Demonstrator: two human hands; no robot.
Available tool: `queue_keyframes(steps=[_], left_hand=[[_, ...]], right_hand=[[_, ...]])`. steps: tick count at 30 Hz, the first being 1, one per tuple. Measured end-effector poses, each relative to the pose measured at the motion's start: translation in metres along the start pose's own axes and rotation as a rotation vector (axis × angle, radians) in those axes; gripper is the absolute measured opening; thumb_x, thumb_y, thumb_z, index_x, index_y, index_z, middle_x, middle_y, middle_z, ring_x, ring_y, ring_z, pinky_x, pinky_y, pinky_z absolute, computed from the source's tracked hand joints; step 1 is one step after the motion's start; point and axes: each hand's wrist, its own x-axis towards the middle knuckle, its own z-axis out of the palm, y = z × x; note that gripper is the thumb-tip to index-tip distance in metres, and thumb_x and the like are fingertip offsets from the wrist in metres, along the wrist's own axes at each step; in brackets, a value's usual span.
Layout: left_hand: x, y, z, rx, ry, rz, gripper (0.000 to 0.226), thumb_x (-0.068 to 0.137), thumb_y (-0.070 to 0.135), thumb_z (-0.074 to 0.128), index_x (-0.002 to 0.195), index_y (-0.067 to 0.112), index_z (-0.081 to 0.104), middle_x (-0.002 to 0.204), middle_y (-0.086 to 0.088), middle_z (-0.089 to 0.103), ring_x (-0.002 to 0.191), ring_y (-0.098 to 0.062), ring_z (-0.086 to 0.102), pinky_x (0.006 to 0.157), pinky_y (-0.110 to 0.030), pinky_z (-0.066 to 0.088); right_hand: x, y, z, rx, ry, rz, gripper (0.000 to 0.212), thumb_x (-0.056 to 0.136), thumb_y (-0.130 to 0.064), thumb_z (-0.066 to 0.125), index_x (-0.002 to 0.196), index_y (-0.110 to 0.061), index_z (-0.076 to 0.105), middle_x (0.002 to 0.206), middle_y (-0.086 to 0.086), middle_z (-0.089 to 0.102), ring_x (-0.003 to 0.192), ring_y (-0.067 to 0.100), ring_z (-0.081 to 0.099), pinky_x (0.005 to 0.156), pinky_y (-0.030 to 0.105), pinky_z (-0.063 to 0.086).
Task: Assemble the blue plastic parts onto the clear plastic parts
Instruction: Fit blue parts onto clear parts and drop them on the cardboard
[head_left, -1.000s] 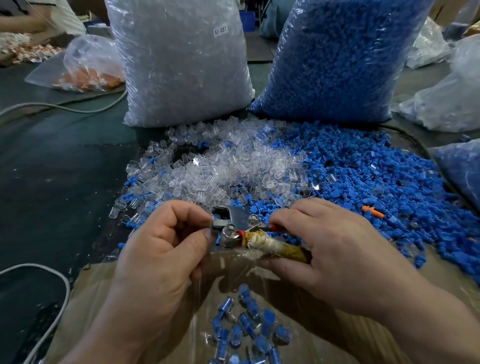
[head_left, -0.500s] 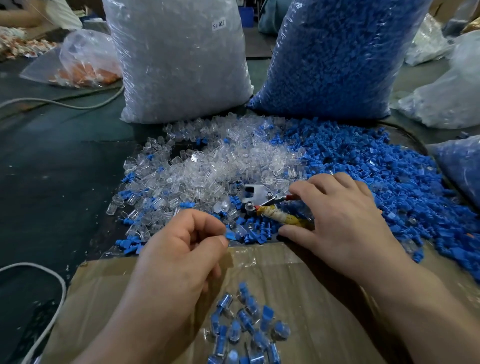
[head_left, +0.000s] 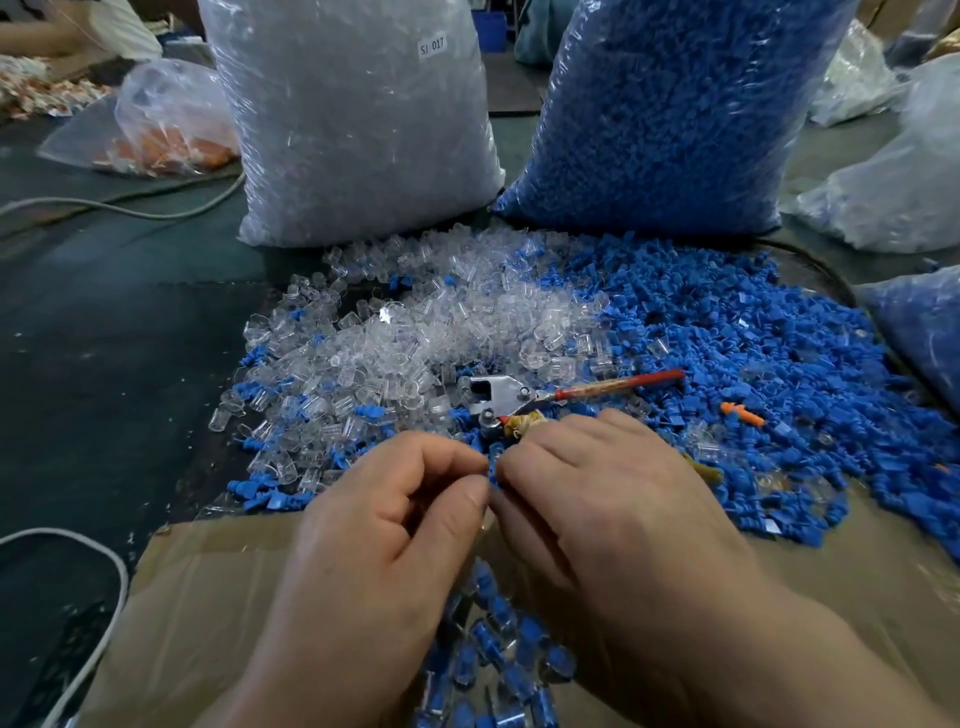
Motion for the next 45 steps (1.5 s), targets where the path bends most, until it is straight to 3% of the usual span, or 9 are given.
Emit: queue_keyframes(steps=[5, 9, 14, 18, 23, 30, 35, 40, 45], left_hand=[[0.007, -0.007, -0.008, -0.142, -0.102, -0.142, 0.039, 0.072, 0.069, 0.048, 0.080, 0.034, 0.064, 0.056, 0.010, 0.060, 0.048, 0.000, 0.050, 0.045, -0.018, 0.043], [0.007, -0.013, -0.012, -0.219, -0.219, -0.139, 0.045, 0.085, 0.070, 0.051, 0.077, 0.028, 0.063, 0.053, 0.011, 0.051, 0.048, -0.003, 0.045, 0.045, -0.022, 0.039], [0.003, -0.009, -0.014, -0.235, -0.262, 0.146, 0.030, 0.086, 0.071, 0.058, 0.098, 0.044, 0.066, 0.075, 0.010, 0.066, 0.057, -0.005, 0.057, 0.050, -0.023, 0.047], [0.011, -0.012, -0.023, 0.066, -0.091, 0.178, 0.013, 0.087, 0.056, 0.064, 0.096, 0.046, 0.063, 0.084, 0.022, 0.068, 0.071, 0.000, 0.066, 0.056, -0.012, 0.051], [0.015, -0.020, -0.025, 0.413, -0.296, 0.157, 0.013, 0.083, 0.053, 0.056, 0.089, 0.043, 0.062, 0.091, 0.030, 0.062, 0.082, 0.007, 0.060, 0.058, -0.015, 0.043], [0.008, -0.016, -0.018, 0.427, -0.362, 0.140, 0.018, 0.076, 0.056, 0.050, 0.090, 0.047, 0.056, 0.082, 0.029, 0.062, 0.069, 0.006, 0.059, 0.049, -0.015, 0.044], [0.013, -0.028, -0.015, 0.480, -0.083, 0.013, 0.028, 0.079, 0.053, 0.058, 0.107, 0.048, 0.057, 0.083, 0.023, 0.059, 0.074, 0.000, 0.058, 0.066, -0.029, 0.051], [0.016, -0.021, -0.008, 0.670, -0.174, 0.013, 0.052, 0.085, 0.057, 0.051, 0.134, 0.044, 0.054, 0.110, 0.024, 0.055, 0.096, -0.008, 0.058, 0.081, -0.034, 0.051], [0.020, -0.022, -0.003, 0.677, -0.156, 0.039, 0.035, 0.085, 0.053, 0.050, 0.115, 0.041, 0.064, 0.101, 0.022, 0.057, 0.087, -0.005, 0.052, 0.072, -0.027, 0.041]], right_hand=[[0.003, -0.005, -0.006, 0.008, -0.010, -0.024, 0.033, 0.095, -0.033, 0.039, 0.085, -0.017, 0.067, 0.080, -0.001, 0.064, 0.074, 0.023, 0.058, 0.068, 0.039, 0.046], [0.002, -0.013, -0.007, 0.173, -0.129, 0.036, 0.027, 0.095, -0.035, 0.042, 0.076, -0.022, 0.055, 0.072, -0.009, 0.053, 0.069, 0.013, 0.049, 0.064, 0.032, 0.041], [0.003, -0.016, -0.019, 1.323, -0.350, 0.678, 0.021, 0.070, -0.026, 0.050, 0.051, -0.018, 0.054, 0.049, -0.001, 0.046, 0.043, 0.012, 0.040, 0.041, 0.023, 0.030], [0.002, -0.006, -0.014, 0.719, -0.285, 0.531, 0.033, 0.087, -0.037, 0.053, 0.065, -0.013, 0.051, 0.052, -0.005, 0.049, 0.048, 0.010, 0.044, 0.049, 0.035, 0.039], [-0.001, -0.004, 0.002, 0.109, -0.254, 0.306, 0.029, 0.094, -0.057, 0.037, 0.102, -0.032, 0.048, 0.094, -0.012, 0.056, 0.085, 0.014, 0.058, 0.072, 0.038, 0.049], [0.011, -0.004, 0.017, -0.041, -0.281, 0.196, 0.037, 0.096, -0.058, 0.036, 0.125, -0.036, 0.033, 0.098, -0.002, 0.044, 0.082, 0.029, 0.060, 0.052, 0.035, 0.030], [0.014, -0.003, 0.020, -0.055, -0.306, 0.172, 0.025, 0.099, -0.051, 0.039, 0.110, -0.030, 0.046, 0.087, -0.003, 0.034, 0.075, 0.027, 0.056, 0.053, 0.036, 0.035], [0.014, -0.004, 0.018, -0.028, -0.322, 0.131, 0.011, 0.095, -0.023, 0.050, 0.103, -0.027, 0.044, 0.083, -0.005, 0.032, 0.075, 0.024, 0.053, 0.052, 0.037, 0.031], [0.011, -0.001, 0.022, 0.043, -0.250, 0.155, 0.013, 0.099, -0.034, 0.042, 0.090, -0.030, 0.035, 0.085, -0.009, 0.044, 0.076, 0.021, 0.050, 0.058, 0.038, 0.036]])
